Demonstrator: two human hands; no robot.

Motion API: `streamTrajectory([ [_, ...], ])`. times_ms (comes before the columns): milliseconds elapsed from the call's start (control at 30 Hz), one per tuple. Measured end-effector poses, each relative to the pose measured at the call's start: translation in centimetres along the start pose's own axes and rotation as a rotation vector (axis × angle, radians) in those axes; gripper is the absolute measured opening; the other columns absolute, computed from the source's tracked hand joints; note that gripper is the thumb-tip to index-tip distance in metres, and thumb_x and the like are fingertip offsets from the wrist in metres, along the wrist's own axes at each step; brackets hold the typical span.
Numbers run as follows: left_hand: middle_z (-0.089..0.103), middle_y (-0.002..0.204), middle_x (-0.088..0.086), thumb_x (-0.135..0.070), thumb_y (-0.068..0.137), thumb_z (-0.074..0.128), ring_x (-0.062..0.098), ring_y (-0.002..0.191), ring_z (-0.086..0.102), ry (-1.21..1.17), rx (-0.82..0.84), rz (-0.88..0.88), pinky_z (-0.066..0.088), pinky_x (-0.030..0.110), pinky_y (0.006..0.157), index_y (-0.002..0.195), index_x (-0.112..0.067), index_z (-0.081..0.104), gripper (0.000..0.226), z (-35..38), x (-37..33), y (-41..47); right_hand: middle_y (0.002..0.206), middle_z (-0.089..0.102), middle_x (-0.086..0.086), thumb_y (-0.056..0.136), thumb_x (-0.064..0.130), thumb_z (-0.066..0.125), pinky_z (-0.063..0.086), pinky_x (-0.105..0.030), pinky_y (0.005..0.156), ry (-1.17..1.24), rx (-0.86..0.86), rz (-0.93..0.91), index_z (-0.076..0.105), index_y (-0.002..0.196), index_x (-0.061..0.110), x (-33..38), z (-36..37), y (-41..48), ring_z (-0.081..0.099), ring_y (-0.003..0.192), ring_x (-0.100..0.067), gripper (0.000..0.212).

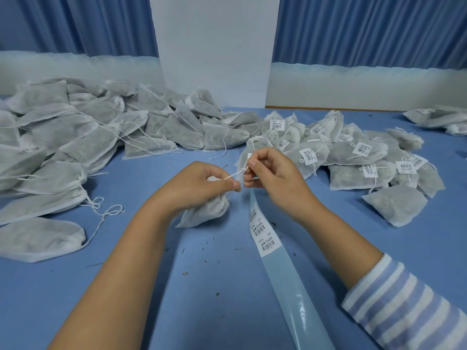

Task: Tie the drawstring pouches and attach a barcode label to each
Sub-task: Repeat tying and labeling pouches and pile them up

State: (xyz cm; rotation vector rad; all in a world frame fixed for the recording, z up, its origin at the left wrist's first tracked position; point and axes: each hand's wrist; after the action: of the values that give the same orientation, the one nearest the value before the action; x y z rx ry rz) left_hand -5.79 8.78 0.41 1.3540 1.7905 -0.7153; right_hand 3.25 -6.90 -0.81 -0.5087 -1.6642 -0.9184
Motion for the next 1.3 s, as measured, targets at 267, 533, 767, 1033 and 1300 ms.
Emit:
streamTrajectory([
  [267,0.05,0.053,-0.016,-0.038,0.081,0.077,-0.003,0.052,0.045,0.022,-0.036,0.018,0.034,0.008,0.049,0.073,-0.024,0.077,0.016,0.9,-0.2,0.3,0.076,0.074,-0.002,0.106,0.02,0.038,0.041,-0.021,0.044,-0.011,-0.07,0.076,0.041,0.093,0.02,-0.2,-0.4,0.0,0.058,0.048,-0.012,0.013],
  [533,0.055,0.057,-0.02,-0.035,0.083,0.076,-0.007,0.06,0.05,0.076,-0.028,0.108,0.036,0.006,0.057,0.07,-0.027,0.076,0.015,2.5,-0.5,0.5,0.053,0.06,0.003,0.104,0.014,0.039,0.033,-0.021,0.035,-0.012,-0.166,0.095,0.042,0.09,0.019,-0.4,-0.5,0.3,0.046,0.038,-0.01,0.015],
  [767,0.066,0.089,-0.018,-0.04,0.066,0.09,-0.006,0.07,0.059,-0.027,0.106,0.038,0.044,0.011,0.066,0.099,-0.033,0.069,0.04,1.4,-0.1,0.1,0.063,0.056,-0.002,0.104,0.01,0.04,0.045,-0.023,0.041,-0.07,-0.205,-0.041,0.044,0.091,0.017,0.4,-1.2,0.3,0.051,0.044,-0.01,0.015],
  [1033,0.05,0.066,-0.005,-0.046,0.089,0.067,0.009,0.064,0.044,-0.255,-0.322,-0.089,0.034,0.03,0.065,0.073,-0.005,0.064,0.044,-0.4,1.2,0.9,0.09,0.056,0.003,0.102,0.009,0.045,0.05,-0.021,0.058,-0.193,-0.083,-0.163,0.048,0.09,0.022,0.2,-0.5,0.0,0.059,0.079,-0.006,0.018],
  [1300,0.075,0.1,0.007,-0.045,0.097,0.058,0.02,0.09,0.068,-0.774,-0.416,-0.273,0.051,0.033,0.08,0.091,-0.017,0.071,0.031,1.9,0.3,1.9,0.134,0.04,0.003,0.097,0.018,0.057,0.04,-0.011,0.088,-0.486,0.098,-0.2,0.059,0.094,0.03,-0.9,1.1,-1.1,0.034,0.133,-0.007,0.013],
])
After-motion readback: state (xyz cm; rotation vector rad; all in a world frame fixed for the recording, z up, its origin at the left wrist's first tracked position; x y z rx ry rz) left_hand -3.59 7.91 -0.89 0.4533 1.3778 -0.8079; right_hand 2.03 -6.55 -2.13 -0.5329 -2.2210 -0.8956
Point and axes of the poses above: each hand's wrist, its own y-axis towards the middle knuckle, its own z-axis out of the palm, x = y × z
